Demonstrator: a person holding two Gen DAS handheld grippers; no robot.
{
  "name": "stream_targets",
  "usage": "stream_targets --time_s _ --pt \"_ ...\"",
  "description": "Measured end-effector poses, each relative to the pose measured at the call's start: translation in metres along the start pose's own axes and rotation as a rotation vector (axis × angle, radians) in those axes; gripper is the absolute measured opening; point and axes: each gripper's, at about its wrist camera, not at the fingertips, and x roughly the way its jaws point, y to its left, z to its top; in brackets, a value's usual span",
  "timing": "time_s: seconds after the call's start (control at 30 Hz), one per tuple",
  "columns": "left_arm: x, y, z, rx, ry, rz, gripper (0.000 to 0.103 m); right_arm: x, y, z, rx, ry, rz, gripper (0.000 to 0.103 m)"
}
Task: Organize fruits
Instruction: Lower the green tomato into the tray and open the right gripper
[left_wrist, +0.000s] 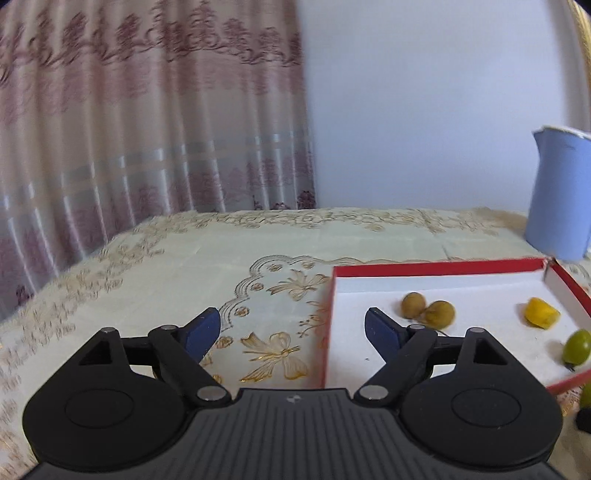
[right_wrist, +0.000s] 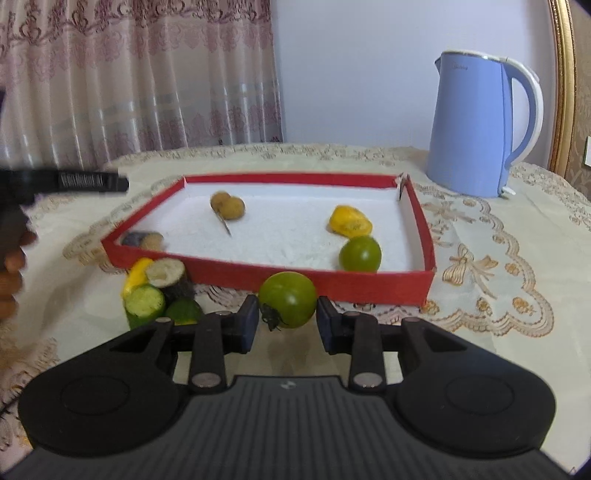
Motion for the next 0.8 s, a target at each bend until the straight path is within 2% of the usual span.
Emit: stream_targets --time_s 0.13,0.4,0.63,0.8 --pt "0.013 0.010 -0.007 -0.049 0.026 -0.057 0.086 0.001 0.001 0.012 -0.011 -0.020 0.010 0.032" --pt "0.008 0.017 -0.011 -0.053 -0.022 -0.020 0.086 0.015 0.013 0.025 -0.039 -0.038 0.015 0.032" --pt "0.008 0.007 -0.014 0.019 -0.038 0.020 0.086 0.024 0.015 0.036 -0.072 -0.035 -0.005 0.032" --pt "0.011 0.004 -0.016 0.045 -0.025 0.034 0.086 0.049 0.010 0.053 -0.090 -0.009 -0.043 0.032"
